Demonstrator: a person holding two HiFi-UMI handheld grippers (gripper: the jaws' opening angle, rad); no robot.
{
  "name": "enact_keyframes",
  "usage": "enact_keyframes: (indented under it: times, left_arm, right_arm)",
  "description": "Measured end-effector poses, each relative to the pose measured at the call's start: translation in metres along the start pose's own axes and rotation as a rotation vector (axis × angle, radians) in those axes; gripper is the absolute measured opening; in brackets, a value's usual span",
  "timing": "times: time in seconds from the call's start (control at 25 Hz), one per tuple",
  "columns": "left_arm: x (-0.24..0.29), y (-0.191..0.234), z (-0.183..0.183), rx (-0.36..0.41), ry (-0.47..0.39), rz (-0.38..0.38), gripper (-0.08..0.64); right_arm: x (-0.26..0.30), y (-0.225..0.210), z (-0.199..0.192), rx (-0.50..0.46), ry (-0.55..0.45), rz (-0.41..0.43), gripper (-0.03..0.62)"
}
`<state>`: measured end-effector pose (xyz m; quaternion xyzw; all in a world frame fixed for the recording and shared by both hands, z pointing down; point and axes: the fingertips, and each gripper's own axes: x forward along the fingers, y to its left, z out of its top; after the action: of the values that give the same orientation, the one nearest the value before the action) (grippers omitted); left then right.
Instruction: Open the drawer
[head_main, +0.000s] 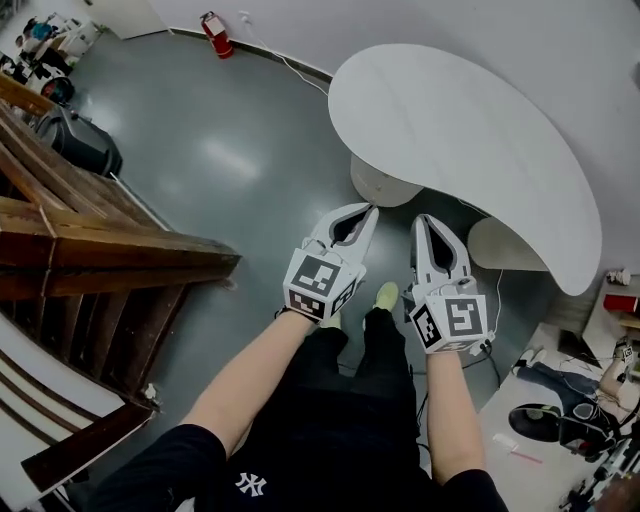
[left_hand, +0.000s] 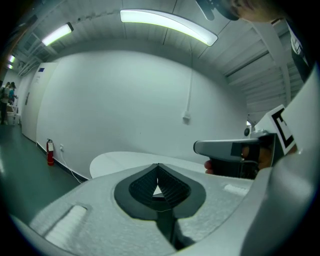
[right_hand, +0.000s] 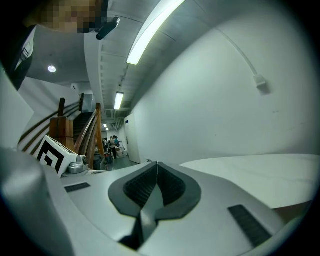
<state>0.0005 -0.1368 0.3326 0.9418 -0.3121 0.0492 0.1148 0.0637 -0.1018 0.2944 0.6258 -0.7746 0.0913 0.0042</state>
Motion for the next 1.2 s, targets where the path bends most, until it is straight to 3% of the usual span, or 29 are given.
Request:
enact_keyframes:
  times: [0.24,0.52,0.72,0.88,1.04,1.2]
  left_arm:
    - [0.12,0.049,-0.074,-0.01,0.074,0.035,0.008]
    - [0.197,0.092,-0.193,-0.044,0.112,0.074,0.008]
    - [0.239,0.117,-0.257,-0.048,0.118,0.079,0.009]
    - [0.268,0.144,-0.291,-0.037,0.123,0.099,0.018]
    - [0.291,0.161,-0.313,-0.028,0.117,0.115,0.097]
    - [0.308,0.17,-0.323,-0.027,0.099,0.144,0.126]
  right_arm:
    - [0.087,-0.084,-0.064,0.002,0.048,0.025,0.015]
    - [0.141,-0.124,-0.166,0.002,0.088,0.035,0.015]
    - [0.167,-0.142,-0.231,0.034,0.11,0.032,0.017]
    - [0.185,-0.149,-0.263,0.038,0.119,0.043,0.015]
    - [0.197,-0.158,-0.285,0.041,0.121,0.042,0.015]
    - [0.199,-0.166,-0.295,0.041,0.115,0.032,0.015]
